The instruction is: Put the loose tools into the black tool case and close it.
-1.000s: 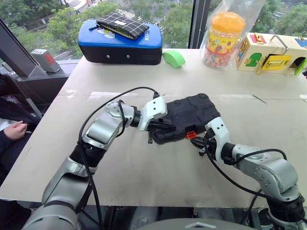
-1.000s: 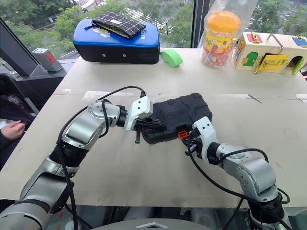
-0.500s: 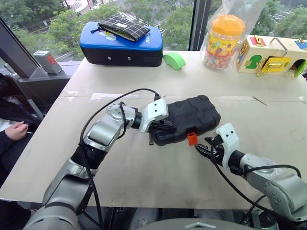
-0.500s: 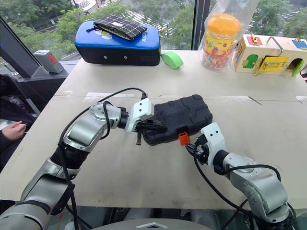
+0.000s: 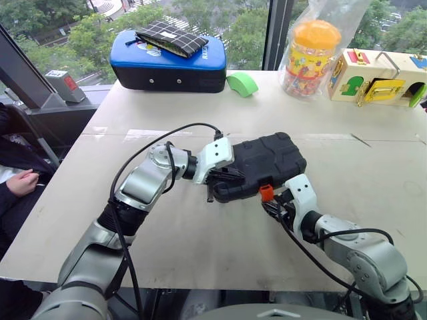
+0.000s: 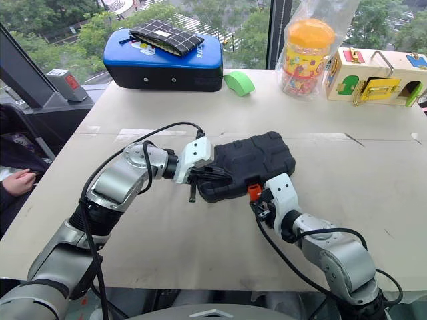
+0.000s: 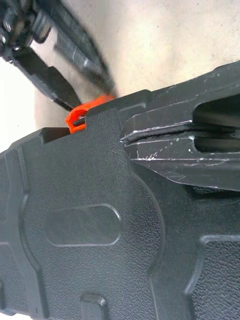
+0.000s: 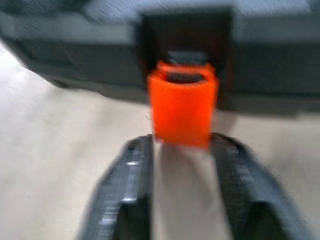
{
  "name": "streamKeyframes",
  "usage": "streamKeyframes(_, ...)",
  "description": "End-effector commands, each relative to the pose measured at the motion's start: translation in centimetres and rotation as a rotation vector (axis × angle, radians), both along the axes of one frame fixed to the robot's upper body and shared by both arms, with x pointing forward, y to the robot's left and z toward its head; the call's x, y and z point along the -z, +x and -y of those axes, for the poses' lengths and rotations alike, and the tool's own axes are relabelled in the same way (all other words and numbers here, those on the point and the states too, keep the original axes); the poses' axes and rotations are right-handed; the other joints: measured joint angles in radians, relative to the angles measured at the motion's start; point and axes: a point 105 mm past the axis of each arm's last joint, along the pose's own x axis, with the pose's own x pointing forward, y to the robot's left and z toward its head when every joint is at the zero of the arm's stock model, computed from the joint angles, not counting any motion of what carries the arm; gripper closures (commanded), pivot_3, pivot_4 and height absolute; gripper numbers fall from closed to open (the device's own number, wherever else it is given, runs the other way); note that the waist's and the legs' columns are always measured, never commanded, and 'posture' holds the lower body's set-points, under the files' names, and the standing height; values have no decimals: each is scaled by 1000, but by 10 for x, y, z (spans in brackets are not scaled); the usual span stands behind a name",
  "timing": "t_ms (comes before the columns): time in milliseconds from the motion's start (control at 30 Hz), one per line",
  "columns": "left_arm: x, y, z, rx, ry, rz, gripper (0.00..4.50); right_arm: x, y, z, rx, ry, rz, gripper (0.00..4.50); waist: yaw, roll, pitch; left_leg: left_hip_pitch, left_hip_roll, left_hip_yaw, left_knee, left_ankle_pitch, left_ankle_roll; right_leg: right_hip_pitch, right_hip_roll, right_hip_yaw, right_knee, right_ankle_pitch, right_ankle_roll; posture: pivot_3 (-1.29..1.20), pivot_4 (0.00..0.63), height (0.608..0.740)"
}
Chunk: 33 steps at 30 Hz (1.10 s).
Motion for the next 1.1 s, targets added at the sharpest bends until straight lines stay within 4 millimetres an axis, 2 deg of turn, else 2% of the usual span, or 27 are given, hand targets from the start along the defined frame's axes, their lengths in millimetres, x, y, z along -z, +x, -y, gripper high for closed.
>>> streamKeyframes(33, 40, -6, -13, -50, 117, -125, 4500, -10, 3, -2, -20, -1, 45, 4379, 0, 0, 0, 0, 0, 0, 0, 0, 0, 0, 0, 0, 0, 0, 0, 0, 150, 740)
streamKeyframes(500, 41, -9, -10, -53, 108, -120, 4500, -7, 11, -14, -30, 83, 27, 4379, -1, 0, 0, 0, 0, 0, 0, 0, 0, 0, 0, 0, 0, 0, 0, 0, 150, 740)
streamKeyframes(600, 42, -8, -8, -52, 110, -119, 4500, -12, 15, -20, -29, 141, 35, 4379, -2, 0, 0, 2, 0, 0, 0, 0, 0, 0, 0, 1, 0, 0, 0, 0, 150, 740)
streamKeyframes(700, 43, -8, -7, -52, 111, -119, 4500, -17, 14, -22, -33, 195, 27, 4379, -2, -1, 0, 3, 0, 1, 0, 0, 0, 1, 0, 1, 1, 0, 0, 0, 150, 740)
streamKeyframes(900, 46, -8, -7, -44, 125, -120, 4500, -10, 5, -22, -72, 189, -60, 4379, 0, 0, 0, 4, 0, 1, -1, 0, 0, 2, 0, 1, 0, 0, 0, 0, 150, 740)
streamKeyframes(1100, 47, -8, -5, -41, 122, -120, 4500, -18, 9, -21, -79, 185, -47, 4379, 1, 0, 0, 4, 0, 1, -2, 0, 0, 2, 0, 1, 0, 0, 0, 0, 150, 740)
